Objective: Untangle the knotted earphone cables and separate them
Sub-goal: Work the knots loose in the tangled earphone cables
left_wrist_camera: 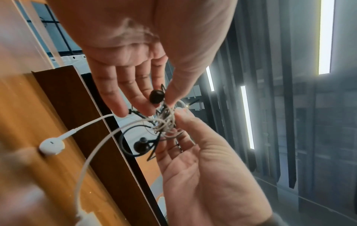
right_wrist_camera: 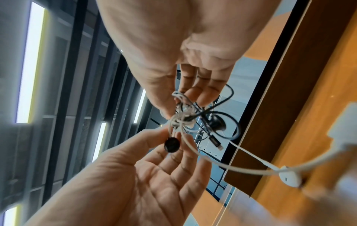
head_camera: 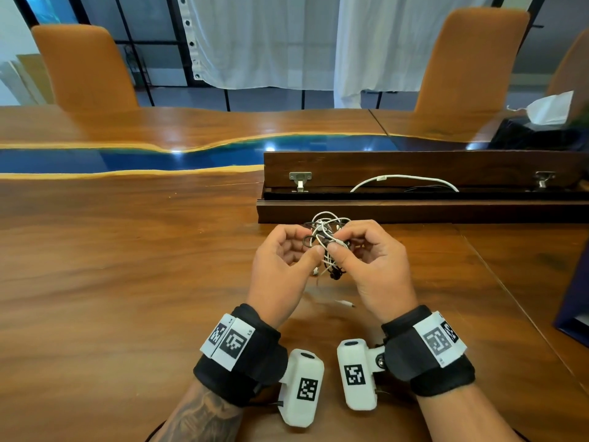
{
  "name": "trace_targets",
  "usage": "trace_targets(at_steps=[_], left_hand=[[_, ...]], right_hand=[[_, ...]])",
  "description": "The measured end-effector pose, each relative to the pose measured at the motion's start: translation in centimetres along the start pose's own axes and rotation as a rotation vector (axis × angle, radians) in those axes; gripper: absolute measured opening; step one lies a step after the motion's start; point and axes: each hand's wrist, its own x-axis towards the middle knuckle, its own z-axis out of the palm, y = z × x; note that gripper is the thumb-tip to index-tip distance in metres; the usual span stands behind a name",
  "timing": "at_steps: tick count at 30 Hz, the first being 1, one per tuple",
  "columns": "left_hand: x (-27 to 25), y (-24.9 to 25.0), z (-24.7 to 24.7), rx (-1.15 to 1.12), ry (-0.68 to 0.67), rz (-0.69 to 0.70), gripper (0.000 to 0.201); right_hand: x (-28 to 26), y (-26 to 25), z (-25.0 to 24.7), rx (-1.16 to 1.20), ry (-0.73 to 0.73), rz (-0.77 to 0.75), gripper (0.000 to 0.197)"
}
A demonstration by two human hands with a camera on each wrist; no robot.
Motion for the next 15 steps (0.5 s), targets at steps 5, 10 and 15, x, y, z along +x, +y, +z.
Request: trace_targets(at_steps=[5,10,15], left_hand=[[0.04,-0.09,-0.02,-0.019,0.018,0.013,0.022],[0.03,-0.16,0.00,0.004,0.000,0.038,0.024],[-0.11,0.07,0.10,0.029,-0.013,0.042,0.026]], right_hand=[[0.03,0.07,0.05,0.018,-0.023,0.031,0.010],[0.01,0.43,0.06,-0.047,-0.033,0.082,0.015],[0.01,0.03,-0.05,-0.045,-0.035,0.114,0.027]])
